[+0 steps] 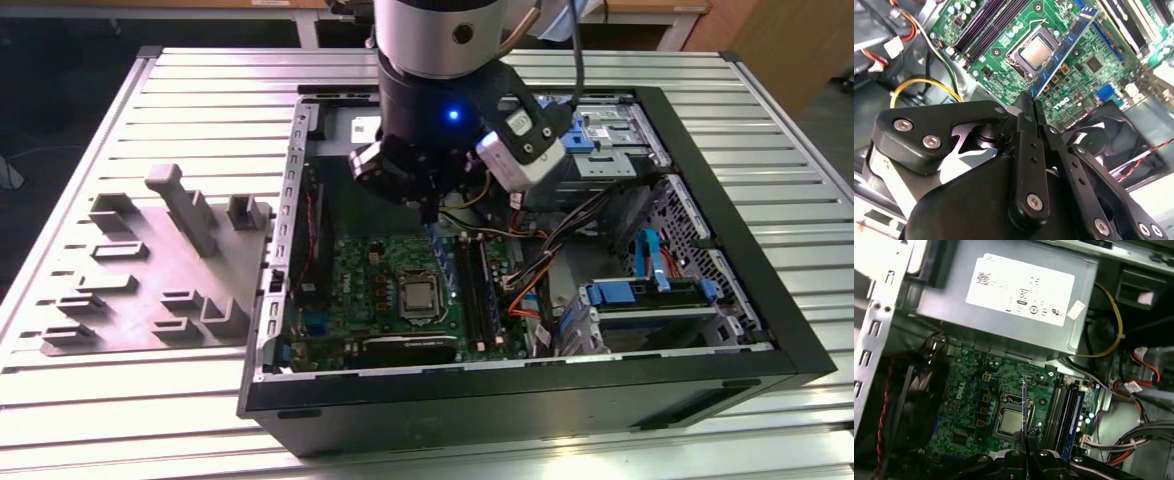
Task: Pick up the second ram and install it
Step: 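Insert the second ram into the second slot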
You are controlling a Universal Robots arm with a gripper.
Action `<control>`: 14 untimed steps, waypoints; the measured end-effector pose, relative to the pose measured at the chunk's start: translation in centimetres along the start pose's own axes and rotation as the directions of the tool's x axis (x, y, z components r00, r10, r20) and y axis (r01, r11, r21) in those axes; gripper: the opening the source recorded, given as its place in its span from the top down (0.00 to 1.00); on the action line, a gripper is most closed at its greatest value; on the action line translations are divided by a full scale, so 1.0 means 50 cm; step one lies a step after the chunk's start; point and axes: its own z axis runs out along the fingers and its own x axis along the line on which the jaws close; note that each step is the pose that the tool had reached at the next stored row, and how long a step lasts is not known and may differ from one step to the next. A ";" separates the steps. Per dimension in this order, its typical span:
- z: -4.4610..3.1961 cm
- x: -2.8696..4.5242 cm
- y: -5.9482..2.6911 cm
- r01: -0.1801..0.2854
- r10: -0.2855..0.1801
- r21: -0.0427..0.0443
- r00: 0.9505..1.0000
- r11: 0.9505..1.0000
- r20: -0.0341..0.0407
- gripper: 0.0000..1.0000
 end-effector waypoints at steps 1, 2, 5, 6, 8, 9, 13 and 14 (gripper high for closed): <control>0.001 0.000 0.000 -0.018 0.018 0.000 1.000 1.000 0.001 0.87; 0.001 0.000 0.000 -0.036 0.036 0.001 0.999 0.999 0.002 0.87; 0.003 0.000 0.000 -0.091 0.091 0.002 0.996 0.996 0.005 0.87; 0.003 0.000 0.000 -0.109 0.109 0.002 0.994 0.994 0.006 0.87; 0.004 0.000 0.000 -0.145 0.145 0.003 0.989 0.989 0.008 0.87; 0.005 0.000 0.000 -0.162 0.162 0.003 0.987 0.987 0.009 0.87; 0.005 0.000 0.000 -0.195 0.195 0.003 0.981 0.981 0.010 0.87; 0.005 0.000 0.000 -0.195 0.195 0.003 0.981 0.981 0.010 0.87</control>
